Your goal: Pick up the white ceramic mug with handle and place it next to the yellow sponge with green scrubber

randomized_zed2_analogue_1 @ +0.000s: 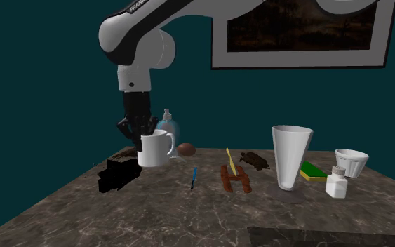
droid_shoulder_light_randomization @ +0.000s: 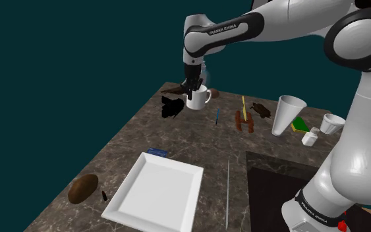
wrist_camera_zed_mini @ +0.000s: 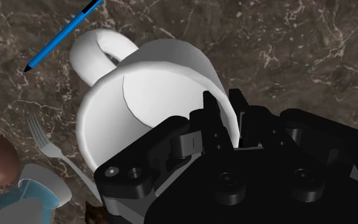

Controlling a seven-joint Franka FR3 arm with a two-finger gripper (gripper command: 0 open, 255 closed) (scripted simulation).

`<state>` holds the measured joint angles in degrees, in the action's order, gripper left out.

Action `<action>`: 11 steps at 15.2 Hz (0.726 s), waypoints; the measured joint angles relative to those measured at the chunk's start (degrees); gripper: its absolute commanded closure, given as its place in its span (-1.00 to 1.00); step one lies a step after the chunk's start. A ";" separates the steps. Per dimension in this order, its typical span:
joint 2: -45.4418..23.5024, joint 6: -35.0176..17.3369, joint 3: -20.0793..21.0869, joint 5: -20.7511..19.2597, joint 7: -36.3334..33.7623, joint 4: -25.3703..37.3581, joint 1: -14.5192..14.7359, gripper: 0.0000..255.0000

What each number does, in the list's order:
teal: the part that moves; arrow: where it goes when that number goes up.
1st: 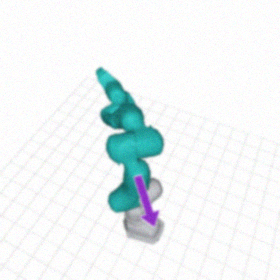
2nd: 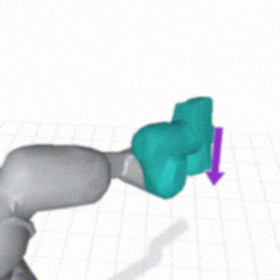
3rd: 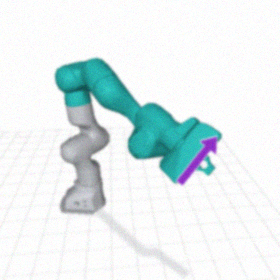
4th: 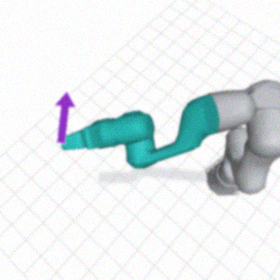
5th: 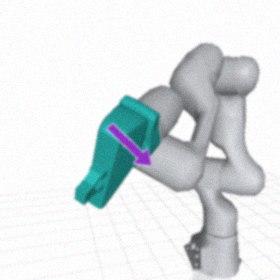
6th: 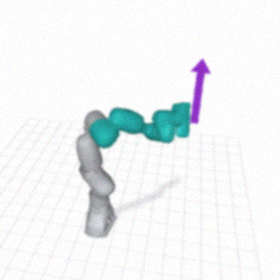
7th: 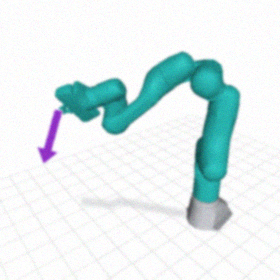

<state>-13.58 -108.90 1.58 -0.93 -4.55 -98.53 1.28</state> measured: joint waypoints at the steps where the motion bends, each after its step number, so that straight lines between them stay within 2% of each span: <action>1: 0.14 0.64 0.00 0.00 0.00 0.49 0.00 1.00; 11: 1.38 8.17 0.02 0.07 0.10 6.80 0.01 1.00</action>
<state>-12.20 -100.72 1.60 -0.86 -4.45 -91.73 1.29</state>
